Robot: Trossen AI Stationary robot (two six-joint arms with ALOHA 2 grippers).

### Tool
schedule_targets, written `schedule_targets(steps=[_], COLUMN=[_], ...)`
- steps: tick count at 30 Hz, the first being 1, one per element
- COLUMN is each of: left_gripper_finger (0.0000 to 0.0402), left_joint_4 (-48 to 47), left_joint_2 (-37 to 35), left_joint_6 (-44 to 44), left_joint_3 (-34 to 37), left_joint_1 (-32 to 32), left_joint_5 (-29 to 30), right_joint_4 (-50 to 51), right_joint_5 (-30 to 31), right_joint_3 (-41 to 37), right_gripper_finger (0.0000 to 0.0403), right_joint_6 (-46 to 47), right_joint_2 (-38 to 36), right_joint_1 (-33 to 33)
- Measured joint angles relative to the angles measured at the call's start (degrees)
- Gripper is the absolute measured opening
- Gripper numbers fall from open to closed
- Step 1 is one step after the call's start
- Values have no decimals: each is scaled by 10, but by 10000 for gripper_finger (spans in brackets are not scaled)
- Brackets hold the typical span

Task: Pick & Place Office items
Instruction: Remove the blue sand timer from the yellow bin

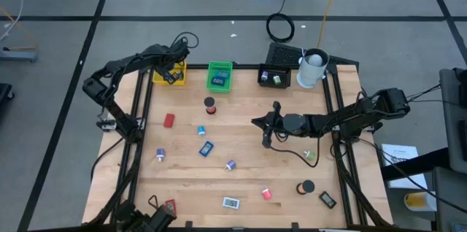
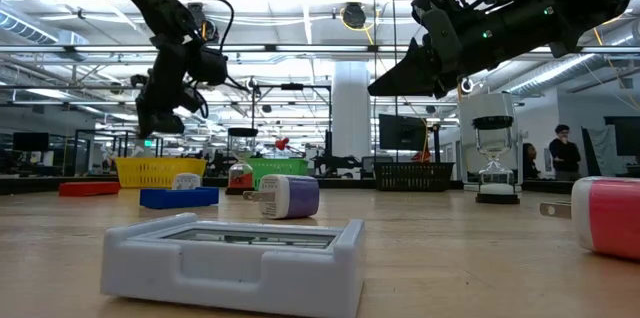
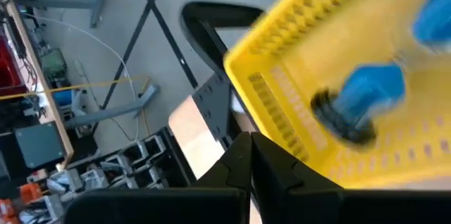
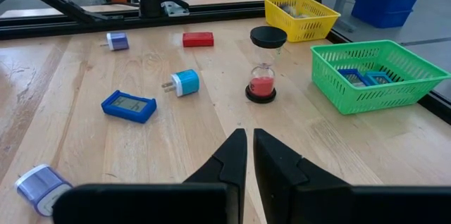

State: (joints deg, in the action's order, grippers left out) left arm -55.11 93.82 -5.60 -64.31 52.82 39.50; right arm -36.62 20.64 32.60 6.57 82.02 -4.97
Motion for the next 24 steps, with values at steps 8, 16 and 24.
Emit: schedule_targets(steps=[8, 16, 24], left_gripper_finger=[29, 156, 231], left_joint_4=[16, 105, 108], left_joint_2=[0, 1, 50], left_joint_6=[-38, -79, -97], left_joint_3=[-1, -1, -1], left_joint_1=[0, 12, 49], left_joint_5=[-83, -240, -268], right_joint_4=[0, 0, 0], right_joint_5=[0, 0, 0], right_joint_3=[0, 0, 0], right_gripper_finger=[22, 22, 22], right_joint_6=[-2, -2, -4], right_joint_2=[0, 0, 0], right_joint_1=[0, 0, 0])
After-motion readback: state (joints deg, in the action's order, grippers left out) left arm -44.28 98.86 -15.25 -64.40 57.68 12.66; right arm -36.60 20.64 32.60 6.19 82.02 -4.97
